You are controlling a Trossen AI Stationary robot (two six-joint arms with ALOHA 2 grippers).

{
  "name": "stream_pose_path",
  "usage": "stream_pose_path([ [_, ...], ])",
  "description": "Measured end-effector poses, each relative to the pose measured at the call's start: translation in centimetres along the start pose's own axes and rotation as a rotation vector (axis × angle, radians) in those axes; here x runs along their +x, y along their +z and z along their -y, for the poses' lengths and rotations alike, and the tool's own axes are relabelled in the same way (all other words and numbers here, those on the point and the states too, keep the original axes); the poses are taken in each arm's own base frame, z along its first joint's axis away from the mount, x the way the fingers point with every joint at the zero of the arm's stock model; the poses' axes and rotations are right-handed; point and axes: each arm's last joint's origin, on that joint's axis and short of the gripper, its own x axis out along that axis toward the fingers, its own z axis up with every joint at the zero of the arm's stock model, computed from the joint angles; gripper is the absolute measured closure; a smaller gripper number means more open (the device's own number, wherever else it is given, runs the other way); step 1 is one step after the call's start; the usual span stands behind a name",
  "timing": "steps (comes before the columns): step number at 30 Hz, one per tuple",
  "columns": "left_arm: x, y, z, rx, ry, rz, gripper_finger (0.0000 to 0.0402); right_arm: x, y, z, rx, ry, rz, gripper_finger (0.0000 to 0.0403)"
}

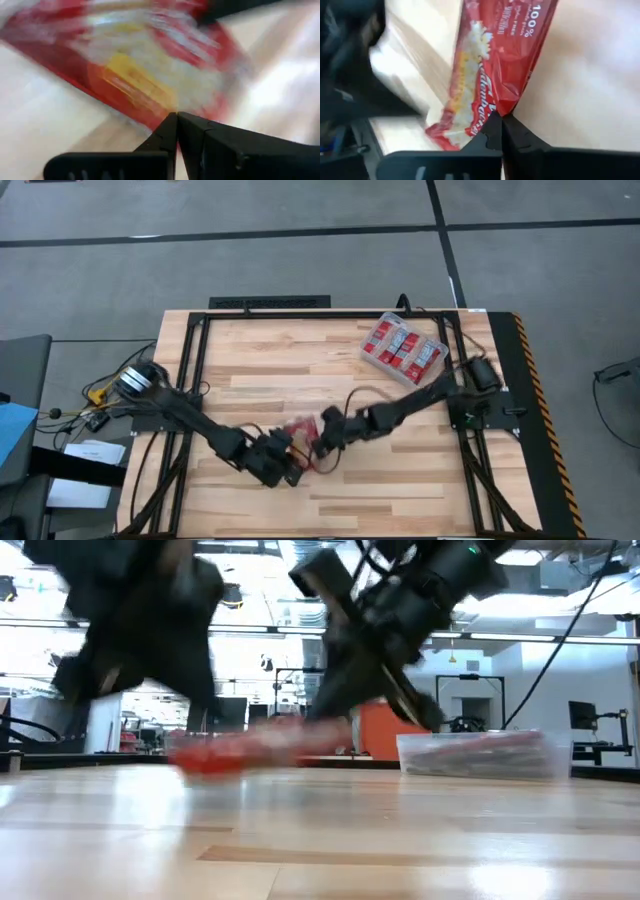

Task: Sort popcorn bags into baskets
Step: Put the red popcorn bag into the transparent bin

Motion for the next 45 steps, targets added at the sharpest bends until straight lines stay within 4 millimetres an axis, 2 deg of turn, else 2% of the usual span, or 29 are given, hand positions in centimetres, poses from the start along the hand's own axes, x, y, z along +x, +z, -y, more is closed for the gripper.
stream_pose_path([
  [3,-3.4,2.7,1.1,-0.034,-0.078,0.07,0.0401,-2.8,3.3,-0.2,-0.045,0.012,0.064,0.0396],
  [6,-7.0,5.5,1.6,-0.062,-0.148,0.203,0.0401,-6.0,6.9,0.5,-0.072,-0.036,0.13,0.0396],
  [10,-12.1,8.5,1.3,-0.092,-0.188,0.424,0.0401,-11.0,11.3,1.9,-0.091,-0.114,0.254,0.0397],
  [13,-15.0,10.3,0.4,-0.097,-0.173,0.553,0.0401,-15.1,14.1,3.7,-0.049,-0.198,0.342,0.0394],
  [18,-18.1,12.8,-1.7,-0.062,-0.1,0.666,0.0401,-21.1,16.7,7.4,0.082,-0.406,0.494,0.0397],
  [22,-19.4,14.8,-3.4,-0.014,-0.034,0.709,0.0401,-23.8,17.5,10.1,0.224,-0.546,0.552,0.0389],
  [27,-20.7,17.3,-5.5,0.058,-0.012,0.689,0.0401,-24.5,18.4,11.5,0.32,-0.593,0.596,0.0397],
  [32,-21.6,19.3,-7.3,0.144,-0.017,0.658,0.0401,-22.7,18.5,12.5,0.427,-0.656,0.554,0.0392],
  [39,-22.1,21.1,-9.1,0.203,-0.03,0.634,0.0401,-19.9,18.2,12.9,0.463,-0.705,0.493,0.039],
  [45,-22.0,21.9,-9.9,0.211,-0.059,0.599,0.0401,-19.2,17.6,13.8,0.521,-0.809,0.434,0.039],
])
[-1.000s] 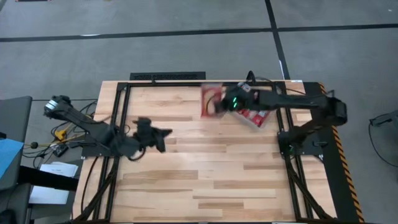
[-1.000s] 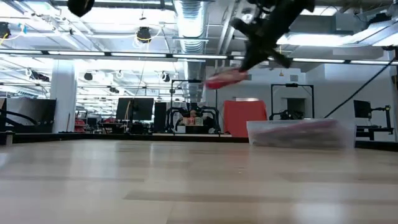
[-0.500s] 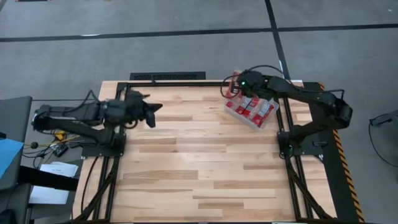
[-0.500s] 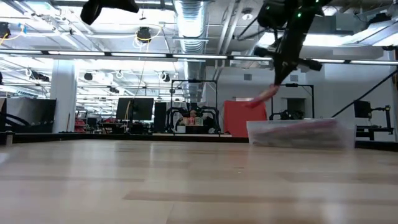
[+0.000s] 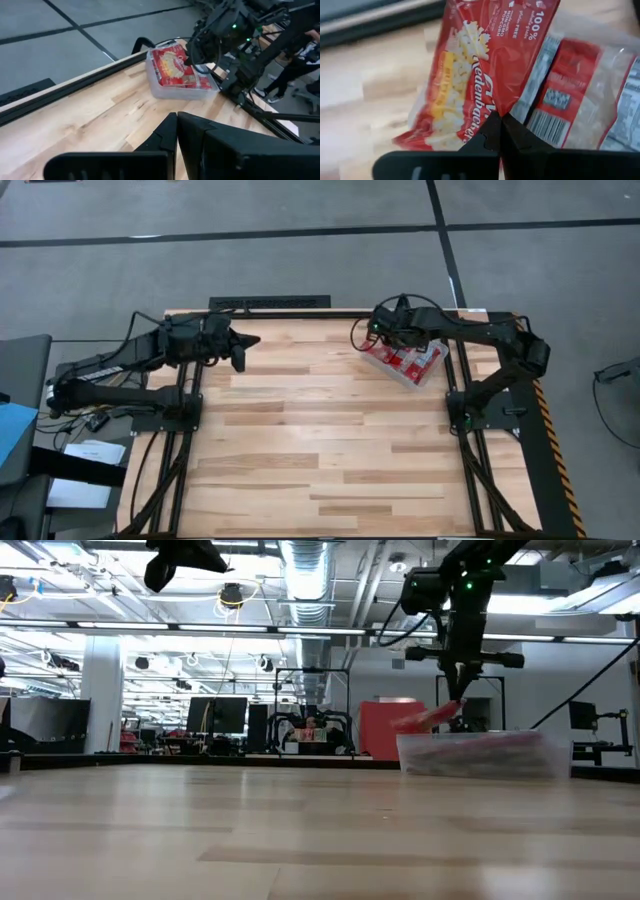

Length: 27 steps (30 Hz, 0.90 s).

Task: Sort popcorn bags into baskets
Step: Put the red popcorn bag into the transparent bin, then return to Home Position

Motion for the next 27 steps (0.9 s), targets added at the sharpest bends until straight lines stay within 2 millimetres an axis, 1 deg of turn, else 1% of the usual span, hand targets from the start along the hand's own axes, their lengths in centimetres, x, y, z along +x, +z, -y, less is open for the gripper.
stream_pose_path([
  [4,0.0,0.3,-0.3,-0.009,0.015,0.017,0.0401,0.1,0.2,0.4,0.021,-0.042,0.027,0.0384],
  [10,0.1,0.5,-0.5,-0.003,0.026,0.032,0.0401,0.5,0.7,0.9,-0.023,-0.085,0.0,0.0383],
  [13,0.1,0.5,-0.6,0.001,0.035,0.036,0.0401,0.9,0.7,0.8,-0.049,-0.093,-0.005,0.0367],
  [16,0.1,0.6,-0.8,-0.002,0.046,0.041,0.0401,1.7,0.7,0.7,-0.051,-0.113,-0.035,0.0333],
  [22,0.2,0.8,-1.1,-0.007,0.062,0.049,0.0401,3.6,0.2,0.3,-0.139,-0.156,-0.114,0.0242],
  [24,0.2,0.8,-1.2,-0.008,0.067,0.051,0.0401,3.4,0.0,0.3,-0.155,-0.162,-0.098,0.0215],
  [27,0.2,0.9,-1.3,-0.01,0.074,0.054,0.0401,2.0,0.3,0.9,-0.172,-0.162,-0.064,0.0182],
])
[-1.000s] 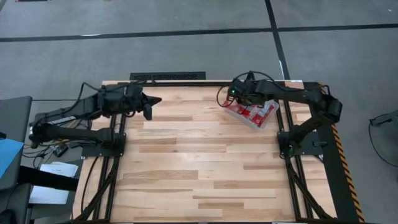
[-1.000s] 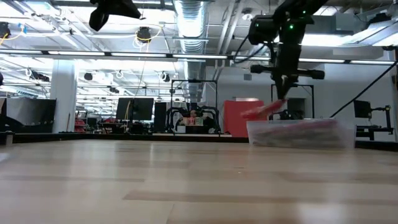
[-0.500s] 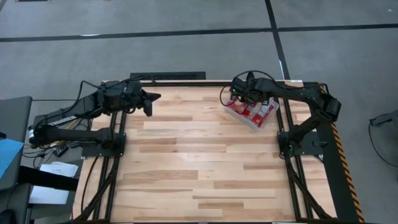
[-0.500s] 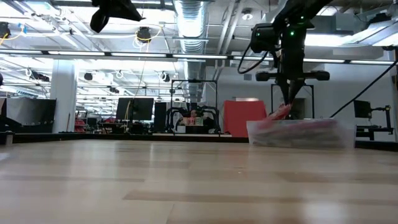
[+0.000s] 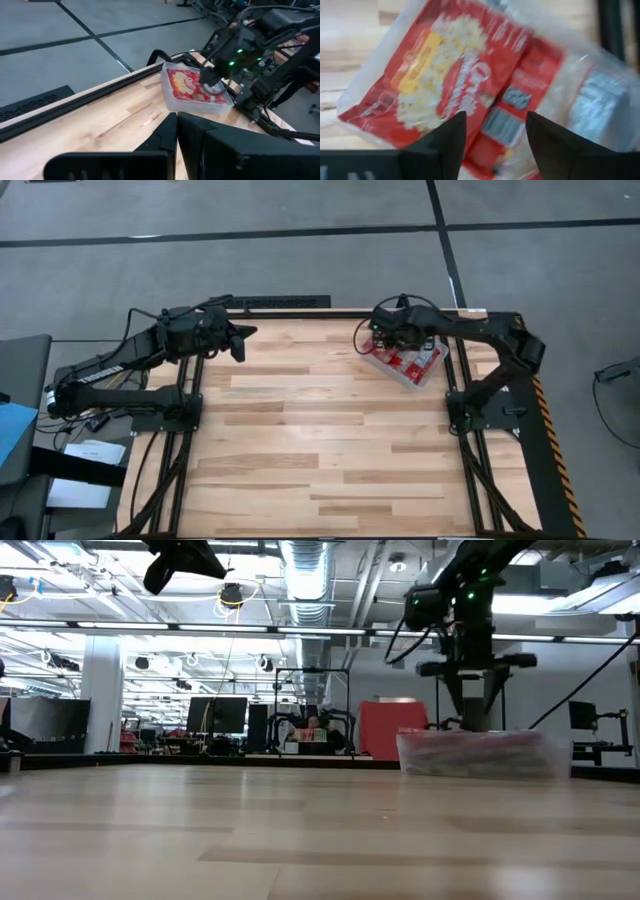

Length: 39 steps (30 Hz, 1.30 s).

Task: Sort popcorn bags into baskets
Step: Return to Home Position

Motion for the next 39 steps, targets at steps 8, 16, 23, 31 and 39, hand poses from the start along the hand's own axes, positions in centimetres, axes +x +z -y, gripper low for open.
stream_pose_path([
  [8,-0.2,0.8,0.3,0.028,-0.019,0.087,0.0401,-7.2,-0.3,3.3,-0.229,0.313,0.14,0.0158],
  [16,-0.9,1.3,0.7,0.127,-0.091,0.129,0.0401,-18.2,-3.6,9.4,-0.442,1.097,0.375,0.0174],
  [23,-0.8,1.8,1.6,0.08,-0.309,0.125,0.0401,-22.6,-3.5,16.6,-0.473,1.338,0.822,0.0177],
  [31,2.6,-1.5,0.8,0.125,-0.641,0.112,0.0401,-18.3,-5.3,23.3,-0.498,1.483,0.954,0.0178],
  [39,4.0,-9.0,-2.9,-0.01,-0.731,0.14,0.0401,-8.0,-10.0,19.9,-0.508,1.501,0.84,0.0175],
])
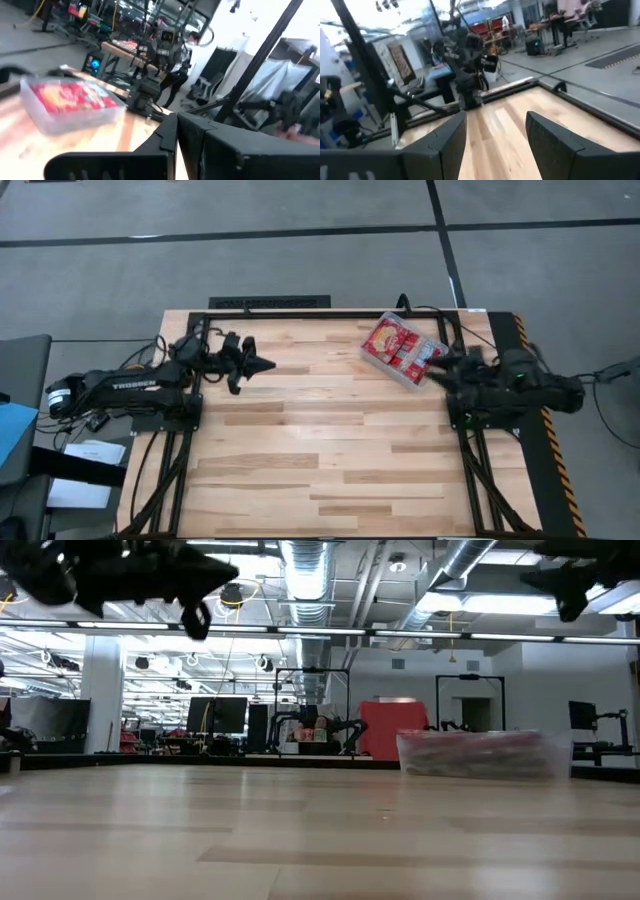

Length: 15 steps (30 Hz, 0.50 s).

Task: Sort popcorn bags into baskets
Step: Return to Home Position

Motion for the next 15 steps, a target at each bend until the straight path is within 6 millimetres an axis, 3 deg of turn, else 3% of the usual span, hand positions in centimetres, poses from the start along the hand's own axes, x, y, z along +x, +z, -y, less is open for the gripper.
stream_pose_path([
  [3,-1.3,-2.3,-0.6,-0.048,-0.018,0.023,0.0402,1.7,-2.3,0.2,-0.002,0.041,-0.037,0.0174],
  [6,-2.8,-4.5,-1.0,-0.083,-0.016,0.044,0.0401,3.2,-6.2,0.9,0.02,0.062,-0.075,0.0178],
  [10,-4.6,-6.9,-1.3,-0.112,0.024,0.072,0.0402,3.7,-9.0,1.6,0.087,0.134,0.059,0.0181],
  [15,-4.5,-7.9,-1.2,-0.096,0.047,-0.002,0.0402,3.6,-10.2,2.4,0.093,0.034,-0.026,0.018],
])
